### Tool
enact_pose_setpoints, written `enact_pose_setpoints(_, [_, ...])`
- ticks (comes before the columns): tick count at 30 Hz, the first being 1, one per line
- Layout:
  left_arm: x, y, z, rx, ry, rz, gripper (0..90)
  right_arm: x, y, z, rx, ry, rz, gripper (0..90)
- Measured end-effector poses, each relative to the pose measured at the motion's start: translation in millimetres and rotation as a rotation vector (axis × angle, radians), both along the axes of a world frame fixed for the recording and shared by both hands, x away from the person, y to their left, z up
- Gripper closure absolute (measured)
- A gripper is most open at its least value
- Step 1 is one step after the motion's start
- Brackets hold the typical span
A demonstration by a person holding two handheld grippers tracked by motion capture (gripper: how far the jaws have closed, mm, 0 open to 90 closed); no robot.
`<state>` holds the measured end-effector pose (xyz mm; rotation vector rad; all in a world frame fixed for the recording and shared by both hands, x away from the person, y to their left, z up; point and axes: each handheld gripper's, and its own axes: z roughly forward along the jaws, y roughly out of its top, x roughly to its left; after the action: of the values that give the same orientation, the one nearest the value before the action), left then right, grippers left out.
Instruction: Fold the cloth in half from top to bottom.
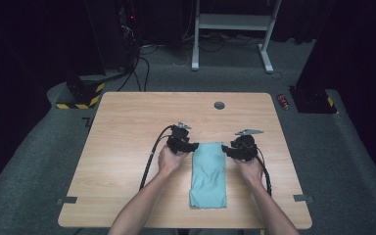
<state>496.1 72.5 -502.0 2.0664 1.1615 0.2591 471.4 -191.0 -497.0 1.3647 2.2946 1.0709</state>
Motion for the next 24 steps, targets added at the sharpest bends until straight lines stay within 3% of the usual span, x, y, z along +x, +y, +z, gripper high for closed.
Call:
enact_pose_setpoints(2, [3.3,-0.4,-0.6,-0.013,0.006,0.009,47.7,1.5,-0.8,-0.9,0.003,-0.003,0.003,50.6])
enact_pose_setpoints(7, [8.9,-7.1,-4.3,0.014,0.025,-0.005,47.7,4.2,0.1,-5.9,0.012,0.019,0.005,51.9])
enact_pose_setpoints(11, [10.0,-10.8,-7.2,0.032,0.038,-0.007,48.0,6.0,2.7,-8.2,0.010,0.006,0.001,53.6])
enact_pose_setpoints(24, [9.9,-14.2,-6.9,0.044,0.033,-0.031,55.3,18.3,9.4,-11.5,-0.010,0.033,-0.003,57.8])
